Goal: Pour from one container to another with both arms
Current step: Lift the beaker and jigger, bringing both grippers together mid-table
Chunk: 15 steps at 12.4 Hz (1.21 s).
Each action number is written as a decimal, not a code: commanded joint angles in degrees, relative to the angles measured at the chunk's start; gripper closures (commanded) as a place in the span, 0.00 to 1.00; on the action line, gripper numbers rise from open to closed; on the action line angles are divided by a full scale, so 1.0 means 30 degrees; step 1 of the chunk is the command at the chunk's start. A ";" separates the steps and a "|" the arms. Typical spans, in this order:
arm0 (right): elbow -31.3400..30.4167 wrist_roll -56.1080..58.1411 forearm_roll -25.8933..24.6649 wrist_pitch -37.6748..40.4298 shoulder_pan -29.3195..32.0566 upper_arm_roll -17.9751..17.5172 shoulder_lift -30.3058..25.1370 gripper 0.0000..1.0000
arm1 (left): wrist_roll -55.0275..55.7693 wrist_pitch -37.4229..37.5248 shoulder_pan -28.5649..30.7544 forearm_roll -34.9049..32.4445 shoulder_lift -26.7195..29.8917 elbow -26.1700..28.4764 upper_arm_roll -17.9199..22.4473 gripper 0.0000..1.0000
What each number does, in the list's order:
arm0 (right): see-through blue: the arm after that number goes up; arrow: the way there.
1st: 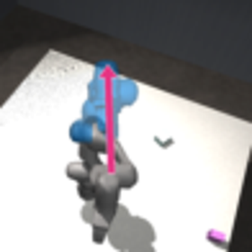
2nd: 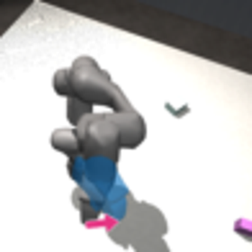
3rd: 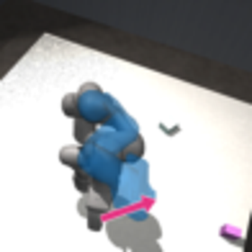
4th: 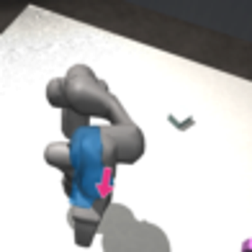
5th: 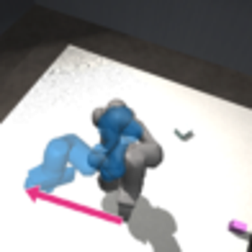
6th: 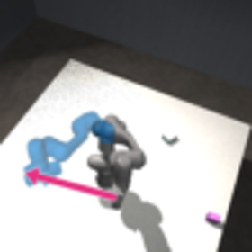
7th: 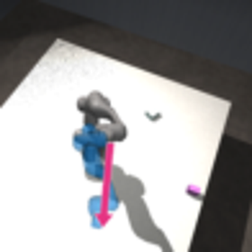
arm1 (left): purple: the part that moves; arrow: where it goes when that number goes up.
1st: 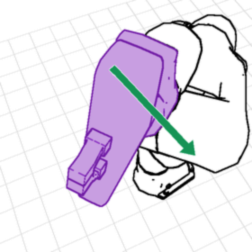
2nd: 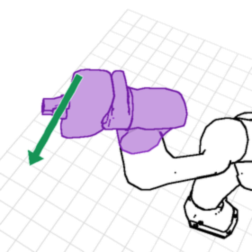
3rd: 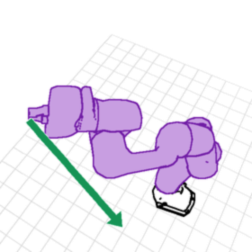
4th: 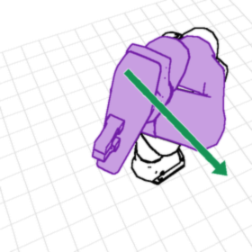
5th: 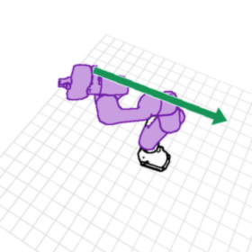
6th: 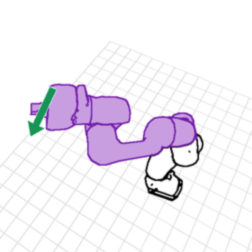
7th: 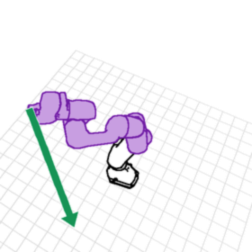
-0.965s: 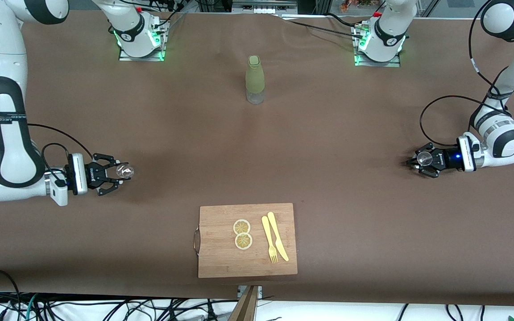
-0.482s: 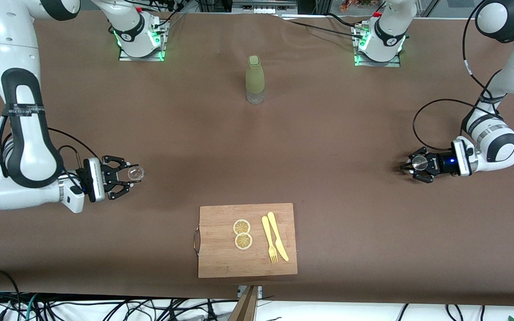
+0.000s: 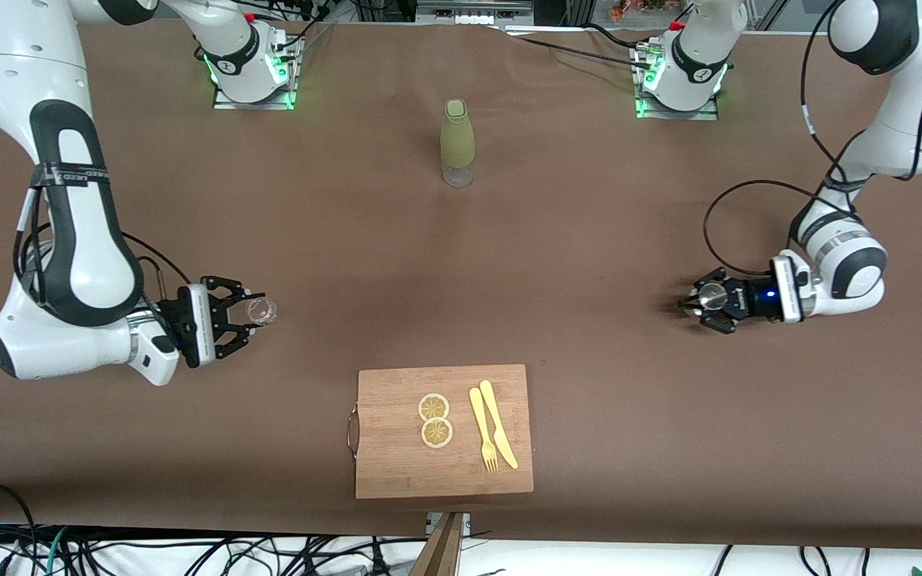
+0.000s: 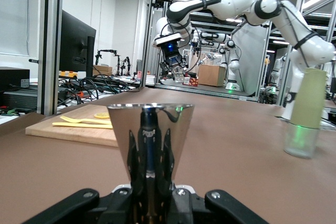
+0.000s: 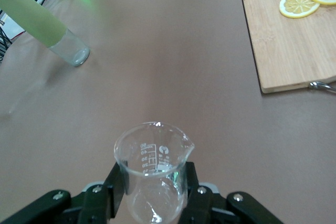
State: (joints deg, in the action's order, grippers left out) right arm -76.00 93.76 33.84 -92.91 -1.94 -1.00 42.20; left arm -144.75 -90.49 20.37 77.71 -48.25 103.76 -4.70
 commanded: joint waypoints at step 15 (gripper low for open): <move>0.3360 -1.0623 -0.4979 -0.0377 -0.7438 0.0247 -0.0210 0.69 | -0.0822 -0.7128 -1.1559 1.3847 0.1436 0.1011 0.0278 1.00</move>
State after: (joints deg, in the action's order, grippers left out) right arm -66.23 64.58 20.26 -93.68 -22.96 -0.91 42.14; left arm -144.71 -109.47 -11.27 115.31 -45.48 106.11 -4.58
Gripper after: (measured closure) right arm 0.515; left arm 0.912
